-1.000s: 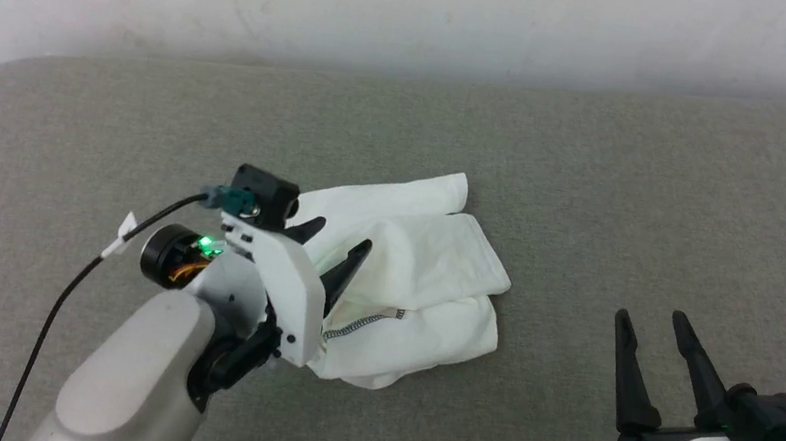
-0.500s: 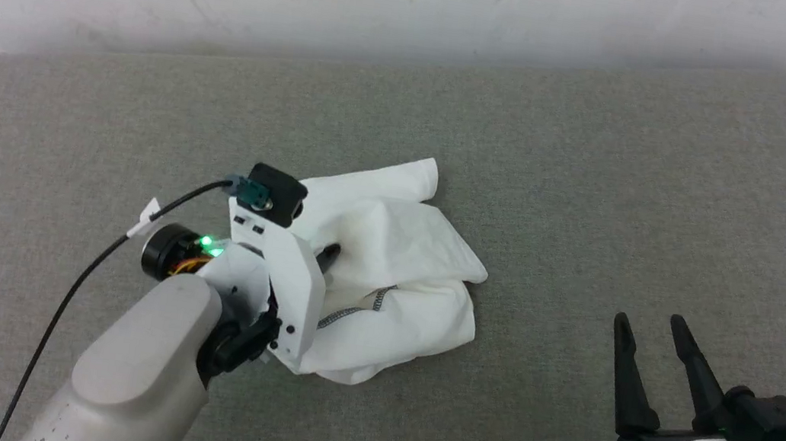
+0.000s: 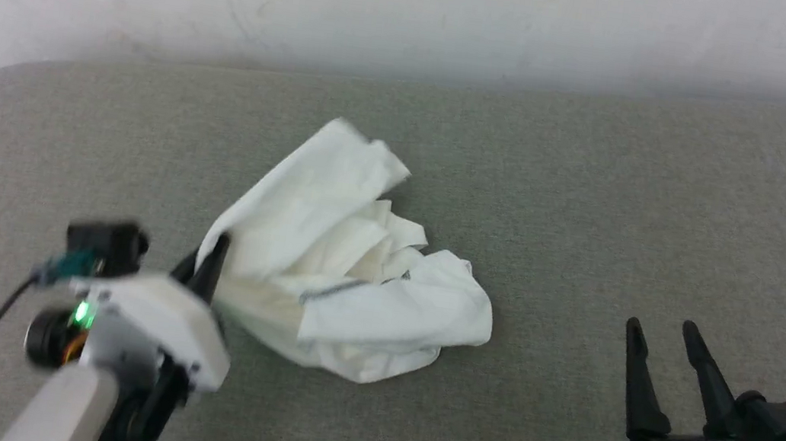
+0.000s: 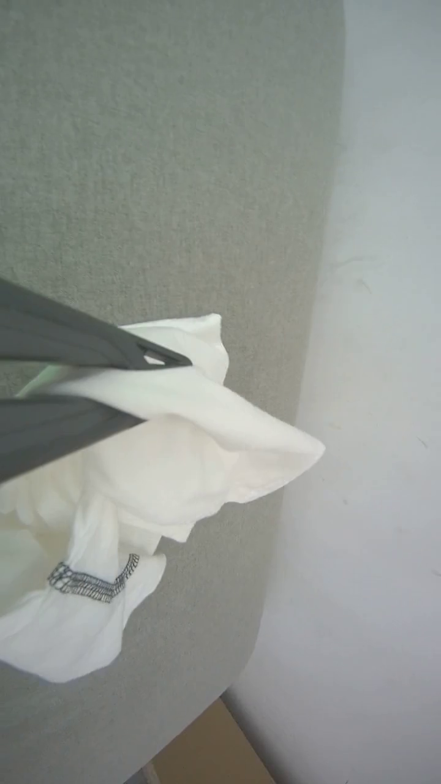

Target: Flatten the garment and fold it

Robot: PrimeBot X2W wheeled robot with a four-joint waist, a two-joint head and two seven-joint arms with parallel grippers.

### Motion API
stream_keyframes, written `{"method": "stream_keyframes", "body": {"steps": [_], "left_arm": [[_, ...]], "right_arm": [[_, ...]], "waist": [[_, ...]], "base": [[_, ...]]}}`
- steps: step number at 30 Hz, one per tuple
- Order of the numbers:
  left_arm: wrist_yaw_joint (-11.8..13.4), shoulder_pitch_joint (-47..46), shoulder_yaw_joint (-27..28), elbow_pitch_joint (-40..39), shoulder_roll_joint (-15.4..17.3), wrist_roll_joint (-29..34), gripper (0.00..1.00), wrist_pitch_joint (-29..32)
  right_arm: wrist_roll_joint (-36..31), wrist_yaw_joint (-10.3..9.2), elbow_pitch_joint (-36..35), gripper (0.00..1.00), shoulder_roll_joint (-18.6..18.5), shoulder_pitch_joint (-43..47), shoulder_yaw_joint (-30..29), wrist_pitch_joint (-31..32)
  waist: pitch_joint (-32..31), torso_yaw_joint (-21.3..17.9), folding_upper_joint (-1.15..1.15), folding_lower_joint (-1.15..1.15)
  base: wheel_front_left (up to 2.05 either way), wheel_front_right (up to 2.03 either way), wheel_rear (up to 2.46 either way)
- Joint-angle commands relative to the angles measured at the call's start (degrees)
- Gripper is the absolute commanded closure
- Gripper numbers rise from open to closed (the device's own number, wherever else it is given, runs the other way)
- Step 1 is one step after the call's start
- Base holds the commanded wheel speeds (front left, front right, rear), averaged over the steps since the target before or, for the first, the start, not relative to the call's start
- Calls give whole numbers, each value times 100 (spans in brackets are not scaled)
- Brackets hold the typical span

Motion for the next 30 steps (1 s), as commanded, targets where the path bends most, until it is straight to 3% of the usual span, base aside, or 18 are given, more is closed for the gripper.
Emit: {"method": "stream_keyframes", "body": {"steps": [1, 6, 9, 10, 11, 21, 30], "left_arm": [[127, 383, 93, -125, 16, -87, 100, -81], [679, 1645, 545, -332, -25, -373, 100, -262], [888, 2133, 684, -315, -76, -486, 100, -285], [902, 2231, 676, -294, -87, -525, 77, -238], [907, 2291, 659, -271, -82, -543, 0, -193], [721, 1716, 516, -617, 169, -43, 0, -613], [228, 759, -237, 196, 662, 225, 0, 697]], "right_arm": [[2, -4, -34, 0, 3, 55, -37, 2], [-31, -4, -56, 0, 3, 27, -6, 63], [-60, -4, -76, 0, 3, 25, -43, 89], [-68, -4, -88, 0, 3, 26, -47, 102], [-80, -4, -96, 0, 3, 24, -38, 116], [-77, -4, -128, 0, 3, 36, 6, 184], [-16, -4, -100, 0, 3, -9, 53, 154]], "waist": [[-2, 103, 0, 0], [-12, 227, 0, 0], [-24, 321, 0, 0], [-21, 347, 0, 0], [-27, 366, 0, 0], [-168, 334, 0, 0], [-83, 60, 0, 0]], "base": [[0, 0, 0], [0, 0, 0], [0, 0, 0], [0, 0, 0], [0, 0, 0], [0, 0, 0], [0, 0, 0]]}}
